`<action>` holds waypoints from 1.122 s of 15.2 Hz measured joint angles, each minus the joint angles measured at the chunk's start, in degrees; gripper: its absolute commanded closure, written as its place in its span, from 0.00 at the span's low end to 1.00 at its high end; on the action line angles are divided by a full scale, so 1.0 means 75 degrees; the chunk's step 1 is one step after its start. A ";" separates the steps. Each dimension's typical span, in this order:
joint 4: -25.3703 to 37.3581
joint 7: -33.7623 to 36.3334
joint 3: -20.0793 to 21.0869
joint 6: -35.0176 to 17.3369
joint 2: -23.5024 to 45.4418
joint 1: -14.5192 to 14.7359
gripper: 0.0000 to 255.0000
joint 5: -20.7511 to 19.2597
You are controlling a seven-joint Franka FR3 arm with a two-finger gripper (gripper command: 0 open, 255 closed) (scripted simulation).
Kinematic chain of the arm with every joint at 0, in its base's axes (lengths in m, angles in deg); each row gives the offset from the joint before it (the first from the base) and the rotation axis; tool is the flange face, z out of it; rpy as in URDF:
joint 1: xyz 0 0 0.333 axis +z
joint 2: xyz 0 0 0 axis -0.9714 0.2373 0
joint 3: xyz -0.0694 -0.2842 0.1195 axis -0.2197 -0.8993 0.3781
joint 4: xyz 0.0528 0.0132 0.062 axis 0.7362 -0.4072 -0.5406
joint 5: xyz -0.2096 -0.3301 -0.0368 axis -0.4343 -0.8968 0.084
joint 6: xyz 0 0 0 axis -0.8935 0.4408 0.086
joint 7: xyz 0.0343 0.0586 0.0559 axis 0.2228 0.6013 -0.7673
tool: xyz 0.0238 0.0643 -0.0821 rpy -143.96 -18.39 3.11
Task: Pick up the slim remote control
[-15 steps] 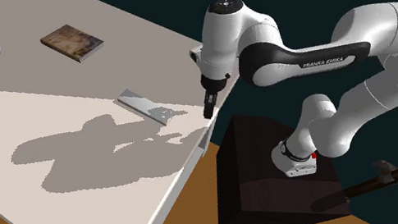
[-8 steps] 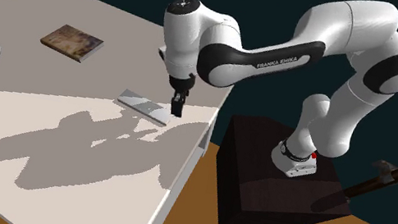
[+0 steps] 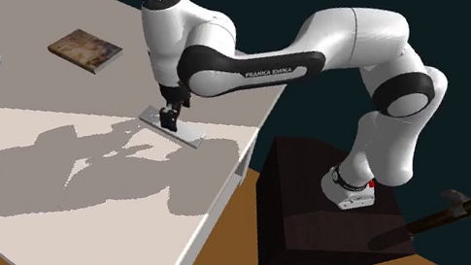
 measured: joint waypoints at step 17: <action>0.0278 0.0134 -0.0029 -0.0563 0.0778 0.0003 1.00 -0.0035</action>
